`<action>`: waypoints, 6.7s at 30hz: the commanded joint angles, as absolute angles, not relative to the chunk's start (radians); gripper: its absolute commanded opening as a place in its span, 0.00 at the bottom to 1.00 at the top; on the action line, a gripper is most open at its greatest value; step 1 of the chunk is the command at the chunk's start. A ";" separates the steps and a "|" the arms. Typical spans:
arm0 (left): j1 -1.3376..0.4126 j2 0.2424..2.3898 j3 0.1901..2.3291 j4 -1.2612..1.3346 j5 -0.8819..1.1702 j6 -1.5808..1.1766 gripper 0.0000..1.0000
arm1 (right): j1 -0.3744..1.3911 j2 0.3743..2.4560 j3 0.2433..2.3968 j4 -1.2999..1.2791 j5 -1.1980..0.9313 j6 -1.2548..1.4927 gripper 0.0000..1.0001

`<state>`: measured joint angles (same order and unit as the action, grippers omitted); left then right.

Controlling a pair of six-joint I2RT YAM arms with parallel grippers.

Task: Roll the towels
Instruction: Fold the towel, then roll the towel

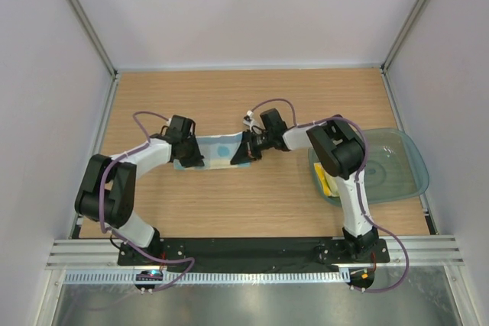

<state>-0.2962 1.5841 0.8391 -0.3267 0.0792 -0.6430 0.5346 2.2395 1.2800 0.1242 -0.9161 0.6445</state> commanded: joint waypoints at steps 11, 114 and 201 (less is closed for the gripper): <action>-0.296 1.579 0.851 -0.413 0.008 -0.624 0.10 | 0.534 2.126 0.976 -0.037 -0.520 0.584 0.01; -1.100 1.506 1.236 -0.860 -0.649 -0.713 0.48 | 0.472 1.023 1.065 -0.606 0.201 0.509 0.98; -1.040 1.546 0.986 -0.365 -0.373 -0.657 0.05 | 0.486 1.799 1.121 -0.379 -0.448 0.758 0.85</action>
<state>-1.0515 1.5898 0.9863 -0.3965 -0.3737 -0.6319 0.4812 1.7996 1.0821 -0.4187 -0.4255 0.7452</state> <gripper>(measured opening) 0.063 0.880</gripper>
